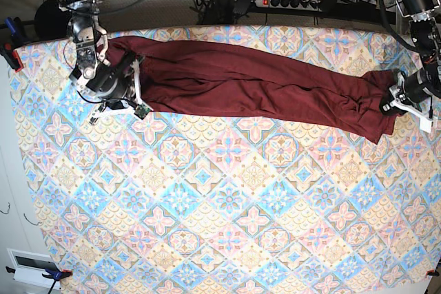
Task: Layout the t-shirt on the table in an organized manner, then fold the t-shirt properly
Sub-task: 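Regrip the strip's end with the left gripper, then lift the strip's end with the left gripper and fold it toward the right gripper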
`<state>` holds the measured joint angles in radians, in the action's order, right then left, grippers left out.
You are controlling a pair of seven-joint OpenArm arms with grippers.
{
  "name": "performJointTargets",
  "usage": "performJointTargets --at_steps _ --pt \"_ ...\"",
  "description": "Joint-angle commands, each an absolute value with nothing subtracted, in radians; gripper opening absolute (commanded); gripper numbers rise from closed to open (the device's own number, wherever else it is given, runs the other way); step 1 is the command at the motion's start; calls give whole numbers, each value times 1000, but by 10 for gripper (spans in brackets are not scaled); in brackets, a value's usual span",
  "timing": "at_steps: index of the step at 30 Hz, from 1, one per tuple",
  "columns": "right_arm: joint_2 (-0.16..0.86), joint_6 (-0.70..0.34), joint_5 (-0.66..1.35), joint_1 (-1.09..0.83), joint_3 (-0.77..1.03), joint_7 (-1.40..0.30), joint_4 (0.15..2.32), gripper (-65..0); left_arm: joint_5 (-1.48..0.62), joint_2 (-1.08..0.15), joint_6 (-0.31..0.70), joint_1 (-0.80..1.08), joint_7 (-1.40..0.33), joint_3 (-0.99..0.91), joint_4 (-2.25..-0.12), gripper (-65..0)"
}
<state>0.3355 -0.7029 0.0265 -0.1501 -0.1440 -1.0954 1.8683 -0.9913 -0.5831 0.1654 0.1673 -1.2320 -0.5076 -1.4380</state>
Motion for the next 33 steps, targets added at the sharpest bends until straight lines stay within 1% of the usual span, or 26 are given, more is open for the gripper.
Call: performJointTargets --at_steps 1,7,9,12,15,17,20,25,30,33 --pt "346 -698 28 -133 -139 -1078 1891 -605 -1004 -607 171 159 -1218 -516 -1454 -650" --pt "346 -698 28 -128 -108 -1078 1891 -605 -1012 -616 173 162 -1219 -516 -1460 -650" --pt "346 -698 28 -128 -65 -1079 1891 -605 -1012 -616 173 174 -1241 -521 -1515 -650" --pt "346 -698 28 -128 -15 -1079 1891 -605 -1013 -602 173 213 -1279 -518 -1676 -650" --pt "346 -698 28 -127 19 -1079 1891 -605 -1012 -533 173 234 -1311 -516 -1824 -650" --pt "346 -698 28 -127 39 -1079 1891 -605 -1012 -487 173 234 -1365 -506 -1900 -650" --pt "346 -698 28 -127 79 -1079 1891 -605 -1012 -417 173 232 -1392 -443 -1971 -650" --pt "346 -698 30 -131 113 -1079 1891 -605 -969 -334 163 231 -1386 -302 -1971 -650" --pt "346 -698 30 -131 162 -1079 1891 -605 -865 -213 163 203 -1388 -280 -1959 -650" --pt "346 -698 30 -130 171 -1079 1891 -605 -826 -183 163 180 -1386 -206 -1913 -650"
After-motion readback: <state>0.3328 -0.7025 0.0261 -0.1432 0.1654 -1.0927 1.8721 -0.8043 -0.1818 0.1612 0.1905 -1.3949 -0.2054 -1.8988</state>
